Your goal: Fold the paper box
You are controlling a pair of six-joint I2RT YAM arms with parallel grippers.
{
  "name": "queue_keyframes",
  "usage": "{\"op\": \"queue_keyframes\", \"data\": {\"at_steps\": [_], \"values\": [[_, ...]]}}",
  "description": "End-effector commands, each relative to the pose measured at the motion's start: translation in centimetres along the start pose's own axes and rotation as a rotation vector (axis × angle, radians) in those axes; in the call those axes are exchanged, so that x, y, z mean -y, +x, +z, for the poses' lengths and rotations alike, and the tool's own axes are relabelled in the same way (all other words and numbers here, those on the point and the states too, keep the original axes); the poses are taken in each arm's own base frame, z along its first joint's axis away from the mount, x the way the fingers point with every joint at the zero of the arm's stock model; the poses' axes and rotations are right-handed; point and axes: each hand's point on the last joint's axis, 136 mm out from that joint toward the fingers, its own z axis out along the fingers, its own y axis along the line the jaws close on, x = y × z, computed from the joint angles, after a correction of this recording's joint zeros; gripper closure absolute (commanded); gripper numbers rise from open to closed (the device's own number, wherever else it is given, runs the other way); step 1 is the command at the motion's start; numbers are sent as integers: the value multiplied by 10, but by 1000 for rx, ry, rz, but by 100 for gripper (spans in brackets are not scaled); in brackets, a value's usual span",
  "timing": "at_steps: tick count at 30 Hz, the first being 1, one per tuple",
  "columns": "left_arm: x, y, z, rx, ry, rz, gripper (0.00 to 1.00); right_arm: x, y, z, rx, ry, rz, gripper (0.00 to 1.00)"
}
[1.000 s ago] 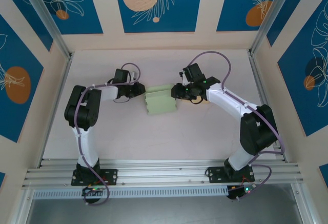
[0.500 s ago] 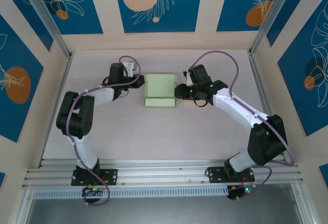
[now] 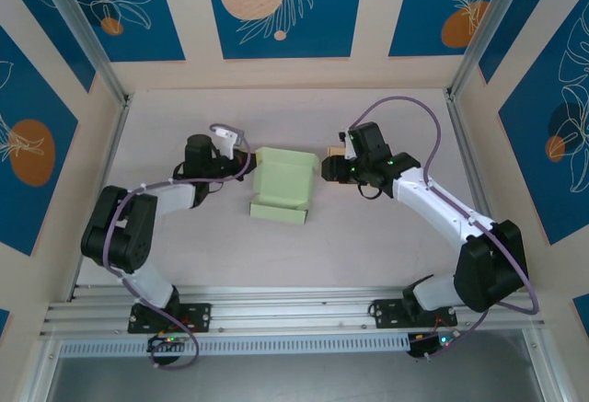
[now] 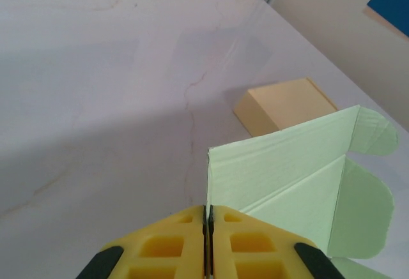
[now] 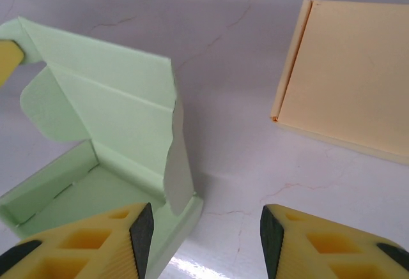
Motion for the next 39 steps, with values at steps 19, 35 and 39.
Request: {"op": "queue_keyframes", "data": {"at_steps": [19, 35, 39], "values": [[45, -47, -36, 266, -15, 230, 94, -21, 6, -6, 11, -61, -41, 50], [48, 1, -27, 223, -45, 216, 88, -17, 31, 10, -1, 34, -81, 50], [51, 4, -27, 216, -49, 222, 88, -9, 54, 22, -52, 67, -25, 51]]}}
